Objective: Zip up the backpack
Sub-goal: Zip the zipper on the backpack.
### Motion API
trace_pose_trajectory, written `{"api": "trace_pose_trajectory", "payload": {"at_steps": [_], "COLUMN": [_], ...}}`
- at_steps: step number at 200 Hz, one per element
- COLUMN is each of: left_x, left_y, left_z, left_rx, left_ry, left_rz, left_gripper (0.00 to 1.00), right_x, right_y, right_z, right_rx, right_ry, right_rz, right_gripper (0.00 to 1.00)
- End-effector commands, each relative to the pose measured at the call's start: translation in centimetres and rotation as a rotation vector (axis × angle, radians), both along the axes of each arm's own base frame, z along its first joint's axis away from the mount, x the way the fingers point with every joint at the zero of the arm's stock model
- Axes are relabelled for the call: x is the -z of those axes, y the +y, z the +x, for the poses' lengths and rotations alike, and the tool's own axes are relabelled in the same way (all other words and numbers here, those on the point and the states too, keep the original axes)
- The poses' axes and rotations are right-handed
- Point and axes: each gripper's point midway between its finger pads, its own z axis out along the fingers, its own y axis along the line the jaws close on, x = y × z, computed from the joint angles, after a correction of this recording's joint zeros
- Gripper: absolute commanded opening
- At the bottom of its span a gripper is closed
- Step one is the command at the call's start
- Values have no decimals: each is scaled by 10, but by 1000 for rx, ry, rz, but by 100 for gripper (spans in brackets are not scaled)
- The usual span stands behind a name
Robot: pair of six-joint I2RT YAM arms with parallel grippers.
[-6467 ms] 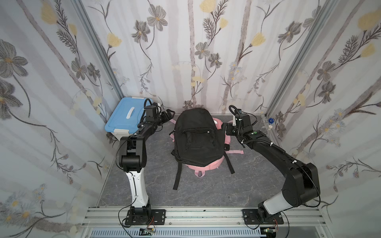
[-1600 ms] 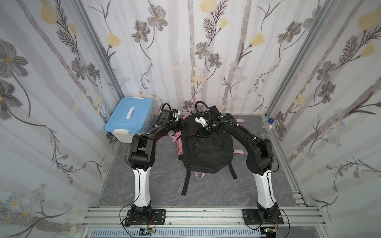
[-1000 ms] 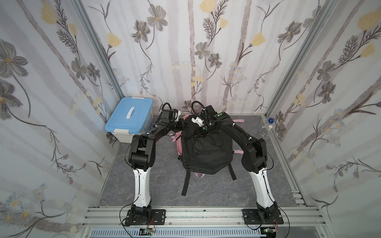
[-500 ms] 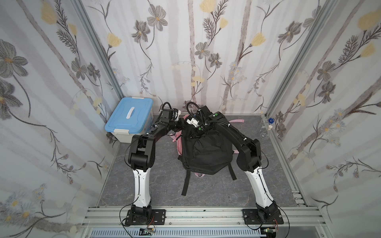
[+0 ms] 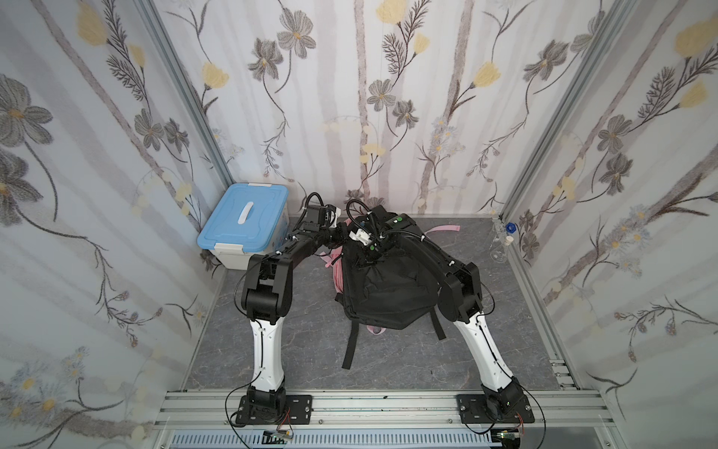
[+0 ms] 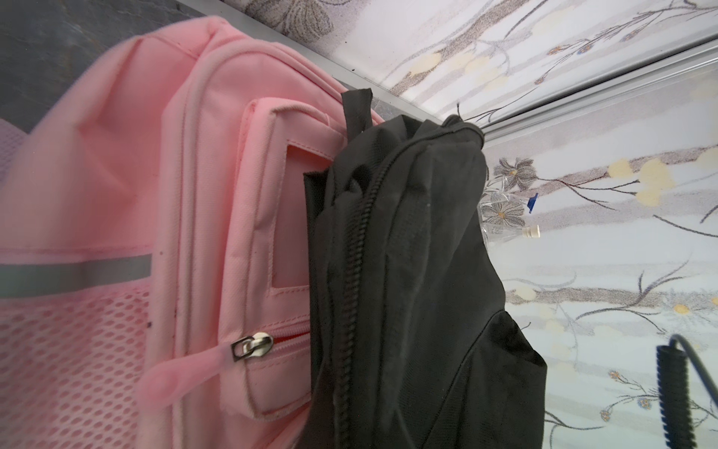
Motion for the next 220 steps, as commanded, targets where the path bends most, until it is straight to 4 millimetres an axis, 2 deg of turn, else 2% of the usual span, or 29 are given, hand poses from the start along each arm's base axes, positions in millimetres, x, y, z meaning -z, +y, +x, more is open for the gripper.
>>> {"api": "trace_pose_trajectory", "payload": {"at_steps": [1, 12, 41, 60, 70, 99, 109, 120, 124, 130, 136, 151, 171, 197, 212, 220], "left_x": [-15, -14, -14, -14, -14, -7, -6, -4, -4, -3, -3, -4, -12, -23, -30, -33], "left_y": [-6, -7, -9, -10, -9, -8, -9, -8, -7, -6, -5, 4, 16, 35, 47, 51], "left_z": [1, 1, 0, -1, -1, 1, 2, 3, 3, 3, 3, 4, 3, -2, -12, -20], "left_rx": [15, 16, 22, 24, 22, 13, 13, 10, 6, 1, -4, -48, -94, -161, -200, -214], "left_ry": [-33, -31, -32, -31, -33, -24, -18, -14, -14, -13, -15, -35, -52, -76, -75, -78], "left_rz": [-33, -33, -30, -29, -27, -10, -10, -6, -4, 3, 12, 54, 118, 225, 266, 270], "left_gripper": [0, 0, 0, 0, 0, 0, 0, 0, 7, 23, 37, 55, 65, 70, 72, 72], "right_x": [7, 6, -15, -21, -16, 18, 20, 15, 10, 1, -7, -33, -65, -95, -98, -91], "right_y": [9, 14, 31, 35, 32, 8, -1, -10, -12, -13, -15, -21, -37, -62, -84, -100], "right_z": [-6, -7, -4, 4, 10, 22, 21, 20, 19, 17, 15, 14, 17, 25, 38, 49], "right_rx": [-28, -33, -49, -31, -14, 38, 38, 33, 25, 10, -3, -13, 7, 64, 137, 188], "right_ry": [22, 31, 11, -9, -21, 3, 7, -9, -19, -36, -61, -113, -153, -204, -242, -271], "right_rz": [9, 29, 134, 164, 146, 32, 7, -9, -5, 8, 20, 55, 93, 114, 61, -12], "right_gripper": [0, 0, 0, 0, 0, 0, 19, 28, 32, 38, 48, 56, 60, 61, 61, 60]}}
